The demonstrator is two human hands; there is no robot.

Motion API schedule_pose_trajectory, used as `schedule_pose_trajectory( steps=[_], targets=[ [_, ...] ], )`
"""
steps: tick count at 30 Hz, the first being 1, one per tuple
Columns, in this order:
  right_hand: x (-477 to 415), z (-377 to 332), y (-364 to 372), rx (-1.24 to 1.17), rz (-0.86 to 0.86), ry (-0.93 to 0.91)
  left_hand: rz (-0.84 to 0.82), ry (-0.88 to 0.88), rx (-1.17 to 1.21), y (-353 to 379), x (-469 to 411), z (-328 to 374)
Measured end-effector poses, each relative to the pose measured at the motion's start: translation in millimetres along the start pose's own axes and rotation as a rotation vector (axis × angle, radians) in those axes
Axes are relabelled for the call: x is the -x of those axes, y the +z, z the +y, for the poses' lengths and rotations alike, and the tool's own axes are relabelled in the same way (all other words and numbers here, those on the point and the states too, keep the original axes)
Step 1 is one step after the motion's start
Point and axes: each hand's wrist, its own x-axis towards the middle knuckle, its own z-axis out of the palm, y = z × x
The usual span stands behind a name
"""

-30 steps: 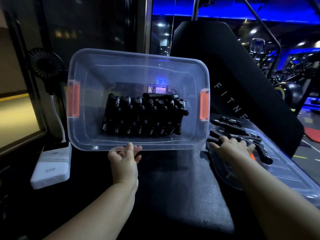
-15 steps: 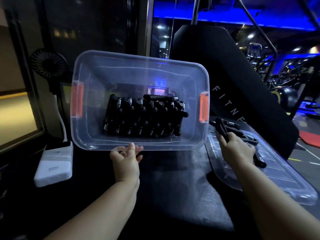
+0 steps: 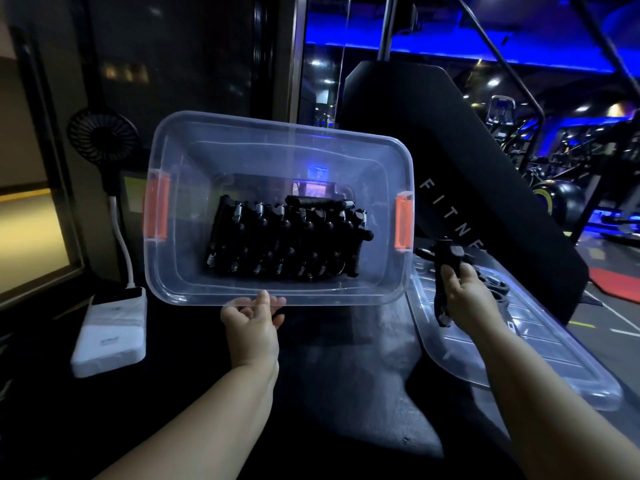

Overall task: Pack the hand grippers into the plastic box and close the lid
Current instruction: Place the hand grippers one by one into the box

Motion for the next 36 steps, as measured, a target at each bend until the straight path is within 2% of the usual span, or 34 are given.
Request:
schedule_pose_trajectory(
  steps=[5,10,14,17,19,22,28,33,36],
  targets=[
    [5,-12,-3,-0.271,0.119,-0.072,0.001,-0.007,-0.001,0,0,0],
    [8,-48,-3,-0.343,0.152,-0.237,-0.006,-0.033,0.005,0,1,2],
    [15,-85,9,-0.183,0.070,-0.412,-0.044,-0.048,0.038,-2,1,2],
    [18,-102,32,0.102,0.101,-0.496,-0.014,-0.119,0.080,-2,1,3],
    [22,-114,47,0.202,0.123,-0.574,-0.019,-0.189,0.111,-2,-1,5],
    [21,-133,66,0.253,0.116,-0.632,-0.077,-0.286,0.112,-7,-9,13],
    [6,-172,98,0.292,-0.016,-0.550,-0.276,-0.466,0.141,-20,-30,33],
    [-14,-205,116,0.400,-0.050,-0.636,-0.403,-0.419,0.168,-30,-37,27],
    [-26,-222,129,0.447,-0.102,-0.703,-0.422,-0.382,0.188,-35,-36,21]
  ],
)
